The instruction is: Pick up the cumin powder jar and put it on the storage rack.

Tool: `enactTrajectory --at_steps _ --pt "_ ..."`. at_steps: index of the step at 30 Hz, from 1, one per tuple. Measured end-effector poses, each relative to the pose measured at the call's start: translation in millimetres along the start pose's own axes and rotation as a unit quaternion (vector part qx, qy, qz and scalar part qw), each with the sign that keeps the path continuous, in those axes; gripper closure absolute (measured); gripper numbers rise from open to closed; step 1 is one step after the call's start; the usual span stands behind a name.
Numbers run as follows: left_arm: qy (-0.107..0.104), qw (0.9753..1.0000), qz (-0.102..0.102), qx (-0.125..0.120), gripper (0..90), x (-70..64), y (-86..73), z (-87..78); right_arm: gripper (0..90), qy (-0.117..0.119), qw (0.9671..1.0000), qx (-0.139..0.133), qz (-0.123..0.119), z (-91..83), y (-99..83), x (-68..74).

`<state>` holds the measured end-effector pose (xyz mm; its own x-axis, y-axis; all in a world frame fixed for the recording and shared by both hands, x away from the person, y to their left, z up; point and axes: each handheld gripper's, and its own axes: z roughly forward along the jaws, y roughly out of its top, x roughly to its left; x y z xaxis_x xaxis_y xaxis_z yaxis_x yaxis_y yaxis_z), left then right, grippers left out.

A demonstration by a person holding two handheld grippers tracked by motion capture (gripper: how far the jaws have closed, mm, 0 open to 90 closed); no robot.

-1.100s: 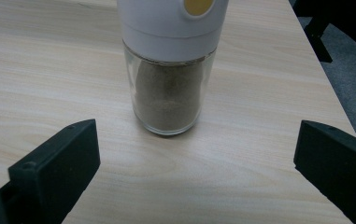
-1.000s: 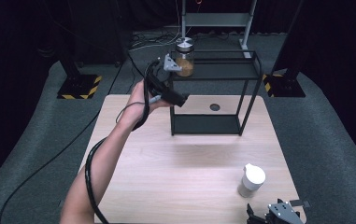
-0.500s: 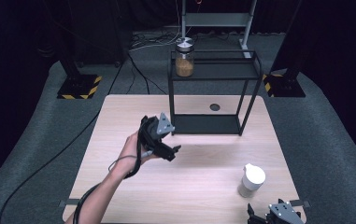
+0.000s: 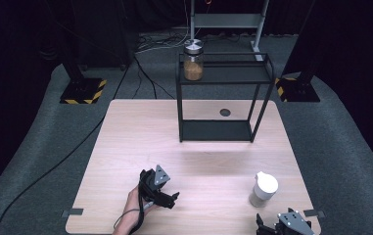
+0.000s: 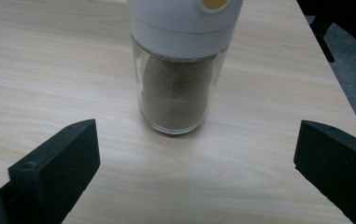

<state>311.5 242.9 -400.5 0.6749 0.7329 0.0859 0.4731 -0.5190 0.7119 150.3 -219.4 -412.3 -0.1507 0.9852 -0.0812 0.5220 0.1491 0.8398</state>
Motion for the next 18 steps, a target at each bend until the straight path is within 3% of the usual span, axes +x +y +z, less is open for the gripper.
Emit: enactTrajectory --at_steps 2,9,11,18 --pt "0.007 0.9999 -0.010 -0.002 0.0 -3.6 -8.4 4.2 0.0 0.002 1.0000 0.001 -0.001 1.0 0.3 1.2" --pt "-0.003 0.9988 -0.048 -0.010 0.0 -5.4 -27.6 15.2 0.0 0.004 1.0000 0.003 -0.003 2.4 0.8 2.4" --pt "0.002 0.9987 -0.046 -0.020 0.0 -7.5 -30.5 13.9 0.0 0.004 1.0000 0.002 -0.003 2.8 0.4 2.4" --pt "0.003 0.9982 -0.060 -0.008 0.0 -4.5 -25.8 17.0 0.0 0.005 1.0000 0.003 -0.005 4.2 0.4 4.1"
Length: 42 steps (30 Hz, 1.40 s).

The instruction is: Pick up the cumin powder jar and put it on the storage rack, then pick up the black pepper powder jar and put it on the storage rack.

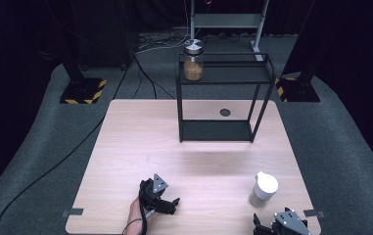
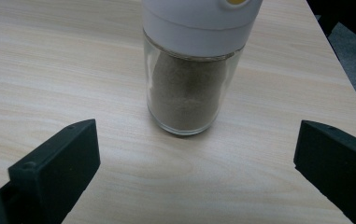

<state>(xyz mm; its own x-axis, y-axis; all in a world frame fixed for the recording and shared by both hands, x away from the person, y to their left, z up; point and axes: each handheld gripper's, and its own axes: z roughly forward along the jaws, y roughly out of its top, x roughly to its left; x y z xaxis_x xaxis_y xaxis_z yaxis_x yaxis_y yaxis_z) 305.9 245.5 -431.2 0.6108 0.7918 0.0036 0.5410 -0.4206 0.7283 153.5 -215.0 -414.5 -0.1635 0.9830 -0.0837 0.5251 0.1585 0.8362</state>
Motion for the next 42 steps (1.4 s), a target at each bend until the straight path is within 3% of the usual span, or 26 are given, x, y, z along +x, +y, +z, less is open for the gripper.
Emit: enactTrajectory --at_steps 18,27,31,36,42 --pt "0.004 1.0000 -0.003 0.000 0.0 -0.8 0.1 0.2 0.0 0.001 1.0000 -0.001 0.000 2.1 -0.6 2.2" --pt "0.005 1.0000 -0.003 -0.001 0.1 -1.2 0.1 0.2 0.0 0.000 0.9999 0.001 0.011 6.2 -1.5 3.1" --pt "0.006 1.0000 -0.003 -0.001 0.1 -1.3 0.1 0.4 0.0 0.012 0.9996 -0.003 0.027 12.7 -4.7 -1.6" --pt "0.005 1.0000 -0.003 -0.001 0.2 -1.2 0.2 0.4 0.0 -0.002 0.9982 -0.026 0.054 25.3 -10.9 -2.4" --pt "0.008 1.0000 -0.005 0.000 0.1 -1.5 0.9 1.0 0.0 0.003 0.9977 -0.033 0.059 44.2 -9.2 -6.2"
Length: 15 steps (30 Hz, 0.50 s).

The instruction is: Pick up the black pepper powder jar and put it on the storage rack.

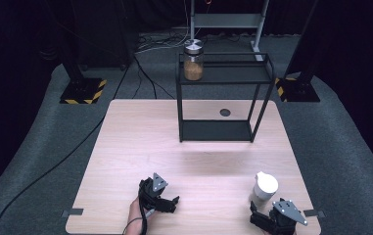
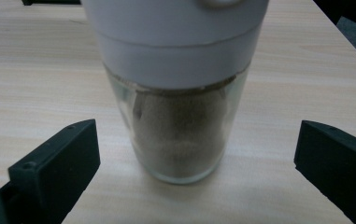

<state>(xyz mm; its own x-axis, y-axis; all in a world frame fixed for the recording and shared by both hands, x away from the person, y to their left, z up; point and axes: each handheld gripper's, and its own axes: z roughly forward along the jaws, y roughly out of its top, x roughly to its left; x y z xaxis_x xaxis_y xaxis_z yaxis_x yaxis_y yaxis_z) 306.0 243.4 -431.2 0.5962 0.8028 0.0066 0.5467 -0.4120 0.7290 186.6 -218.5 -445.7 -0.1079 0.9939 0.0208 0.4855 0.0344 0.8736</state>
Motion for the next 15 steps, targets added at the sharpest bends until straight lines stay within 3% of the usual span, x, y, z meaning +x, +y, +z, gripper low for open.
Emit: enactTrajectory --at_steps 15 --pt "0.001 1.0000 -0.002 -0.001 0.1 -0.2 -0.1 0.5 0.0 0.003 0.9996 -0.023 0.017 25.6 0.6 -3.2"
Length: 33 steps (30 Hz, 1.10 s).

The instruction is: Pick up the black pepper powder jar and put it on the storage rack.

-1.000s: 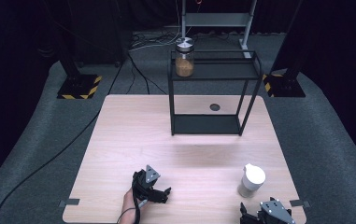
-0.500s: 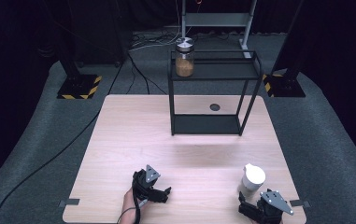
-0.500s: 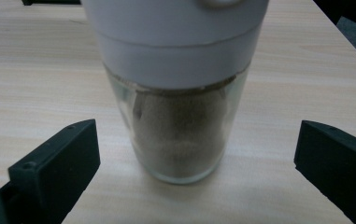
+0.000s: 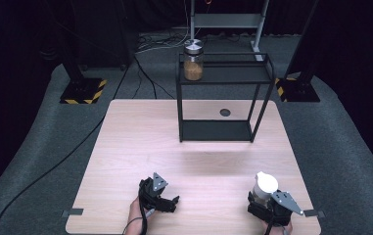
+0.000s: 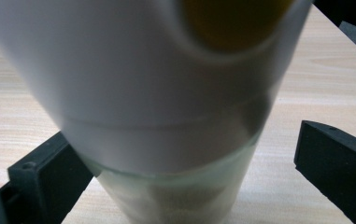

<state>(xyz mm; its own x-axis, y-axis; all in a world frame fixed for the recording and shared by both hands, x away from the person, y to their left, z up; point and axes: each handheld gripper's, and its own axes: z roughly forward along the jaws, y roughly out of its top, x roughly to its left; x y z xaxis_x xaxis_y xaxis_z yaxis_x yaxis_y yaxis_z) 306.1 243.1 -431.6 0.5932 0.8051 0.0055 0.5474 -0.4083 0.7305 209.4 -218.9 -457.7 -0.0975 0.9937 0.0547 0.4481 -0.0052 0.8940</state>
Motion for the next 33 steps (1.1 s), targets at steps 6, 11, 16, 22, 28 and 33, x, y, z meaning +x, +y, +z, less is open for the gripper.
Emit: enactTrajectory --at_steps 6,11,16,22,28,33 --pt "0.001 1.0000 -0.001 0.000 0.1 0.0 0.6 0.5 0.0 -0.001 0.9999 -0.009 -0.010 4.9 0.2 1.5" --pt "0.001 1.0000 -0.001 0.000 0.1 0.1 0.7 0.7 0.0 -0.001 0.9998 -0.006 -0.016 9.1 2.9 1.9" --pt "0.001 1.0000 -0.002 0.000 0.1 -0.2 0.8 1.0 19.2 0.006 0.9993 -0.031 -0.020 7.1 -4.9 -1.0" --pt "0.002 1.0000 -0.002 0.000 0.1 -0.3 0.7 1.0 29.6 0.007 0.9987 -0.042 -0.029 5.8 -8.7 1.4" --pt "0.002 1.0000 -0.002 0.000 0.2 -0.3 0.7 0.9 29.8 0.016 0.9984 -0.047 -0.028 4.8 -10.9 -1.2" --pt "0.002 1.0000 -0.003 -0.001 0.2 -0.5 0.7 1.0 29.7 0.017 0.9976 -0.063 -0.024 -1.6 -12.1 -2.4"
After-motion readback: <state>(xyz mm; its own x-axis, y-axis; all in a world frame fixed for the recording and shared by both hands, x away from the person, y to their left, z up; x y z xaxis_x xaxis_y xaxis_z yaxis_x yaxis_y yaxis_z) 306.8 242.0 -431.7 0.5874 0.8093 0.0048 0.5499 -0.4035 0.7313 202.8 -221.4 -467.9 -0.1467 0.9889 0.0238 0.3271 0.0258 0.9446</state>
